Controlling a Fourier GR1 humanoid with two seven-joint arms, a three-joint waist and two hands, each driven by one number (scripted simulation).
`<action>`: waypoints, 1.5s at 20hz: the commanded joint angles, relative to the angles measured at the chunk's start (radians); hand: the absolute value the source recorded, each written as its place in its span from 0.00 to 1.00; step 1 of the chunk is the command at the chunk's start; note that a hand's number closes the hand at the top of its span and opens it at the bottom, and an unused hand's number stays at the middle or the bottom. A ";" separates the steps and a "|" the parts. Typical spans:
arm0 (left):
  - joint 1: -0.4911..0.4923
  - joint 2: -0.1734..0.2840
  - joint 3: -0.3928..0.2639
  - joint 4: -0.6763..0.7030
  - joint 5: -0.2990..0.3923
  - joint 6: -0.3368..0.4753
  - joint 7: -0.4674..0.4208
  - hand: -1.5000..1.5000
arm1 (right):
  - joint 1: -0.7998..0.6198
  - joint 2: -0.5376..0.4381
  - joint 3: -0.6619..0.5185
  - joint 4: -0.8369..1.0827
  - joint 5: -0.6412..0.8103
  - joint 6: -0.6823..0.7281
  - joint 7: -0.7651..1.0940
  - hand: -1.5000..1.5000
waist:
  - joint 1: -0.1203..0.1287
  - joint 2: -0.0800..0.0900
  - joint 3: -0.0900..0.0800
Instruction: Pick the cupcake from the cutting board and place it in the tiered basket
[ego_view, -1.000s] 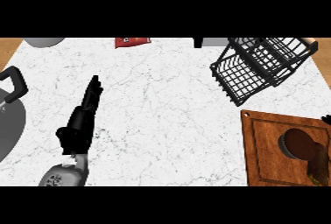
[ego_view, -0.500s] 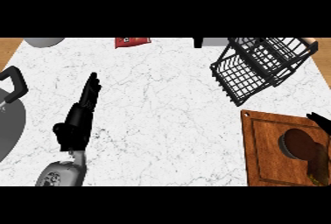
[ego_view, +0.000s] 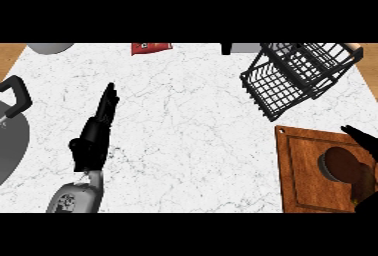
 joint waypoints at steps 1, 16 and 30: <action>0.005 -0.019 -0.019 -0.036 -0.032 0.004 0.042 0.50 | -0.015 0.019 -0.011 -0.015 -0.005 0.014 0.017 0.00 | -0.001 0.000 0.000; 0.080 -0.010 0.020 -0.045 0.005 -0.051 -0.040 0.50 | -0.025 0.065 -0.030 0.105 0.009 -0.116 -0.047 0.00 | 0.002 -0.001 0.000; -0.023 -0.051 0.010 0.067 -0.028 -0.003 -0.040 0.50 | -0.008 0.057 0.288 0.148 0.385 -0.400 -0.165 1.00 | 0.005 0.001 -0.001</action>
